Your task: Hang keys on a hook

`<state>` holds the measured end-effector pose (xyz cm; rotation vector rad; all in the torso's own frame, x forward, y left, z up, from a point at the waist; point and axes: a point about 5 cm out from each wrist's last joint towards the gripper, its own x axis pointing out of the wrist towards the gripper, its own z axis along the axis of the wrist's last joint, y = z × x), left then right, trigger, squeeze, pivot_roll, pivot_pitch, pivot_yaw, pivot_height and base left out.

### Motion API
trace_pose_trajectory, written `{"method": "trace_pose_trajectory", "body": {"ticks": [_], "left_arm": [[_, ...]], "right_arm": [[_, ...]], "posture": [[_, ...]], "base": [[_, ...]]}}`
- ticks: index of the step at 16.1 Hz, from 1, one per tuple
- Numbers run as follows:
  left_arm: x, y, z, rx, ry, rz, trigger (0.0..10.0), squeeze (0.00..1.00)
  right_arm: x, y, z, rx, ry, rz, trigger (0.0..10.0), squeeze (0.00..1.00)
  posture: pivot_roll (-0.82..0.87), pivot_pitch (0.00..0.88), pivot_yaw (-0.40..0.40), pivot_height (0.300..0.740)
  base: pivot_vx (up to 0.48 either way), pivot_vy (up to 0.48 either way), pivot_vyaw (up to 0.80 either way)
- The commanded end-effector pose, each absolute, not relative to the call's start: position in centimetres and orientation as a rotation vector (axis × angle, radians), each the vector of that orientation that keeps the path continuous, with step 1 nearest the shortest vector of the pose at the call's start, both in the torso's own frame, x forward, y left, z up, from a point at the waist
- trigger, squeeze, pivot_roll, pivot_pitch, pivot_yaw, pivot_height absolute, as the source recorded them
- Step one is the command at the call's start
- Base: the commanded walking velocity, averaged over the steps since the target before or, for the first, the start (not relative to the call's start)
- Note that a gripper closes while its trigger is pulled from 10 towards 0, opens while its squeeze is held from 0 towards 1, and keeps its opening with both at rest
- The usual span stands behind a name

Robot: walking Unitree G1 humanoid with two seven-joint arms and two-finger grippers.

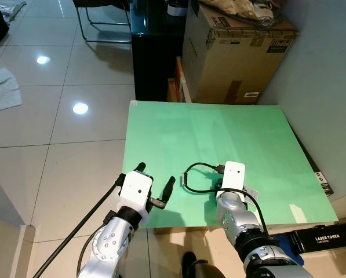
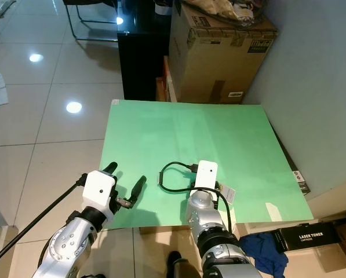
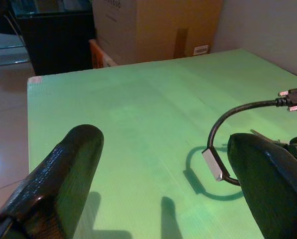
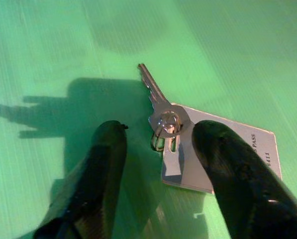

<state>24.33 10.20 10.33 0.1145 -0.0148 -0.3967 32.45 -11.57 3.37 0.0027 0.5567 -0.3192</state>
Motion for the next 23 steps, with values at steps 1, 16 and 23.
{"method": "trace_pose_trajectory", "body": {"ticks": [1,16,23], "left_arm": [[24.2,9.7,10.0,0.102,-0.005,-0.416,10.0,0.00],[24.2,9.5,10.1,0.110,-0.025,-0.422,10.0,0.00],[24.3,9.4,10.1,0.109,-0.022,-0.429,10.0,0.00]], "right_arm": [[32.2,-11.9,2.9,0.017,0.579,-0.331,0.0,0.00],[32.3,-11.9,2.8,0.087,0.581,-0.299,0.0,0.00],[32.4,-12.1,3.3,0.071,0.507,-0.279,0.0,0.00]], "posture": [[-0.02,0.218,-0.101,0.740],[-0.02,0.209,-0.103,0.740],[-0.03,0.213,-0.093,0.740]], "base": [[0.000,0.000,0.00],[0.000,0.000,0.00],[0.000,0.000,0.00]]}}
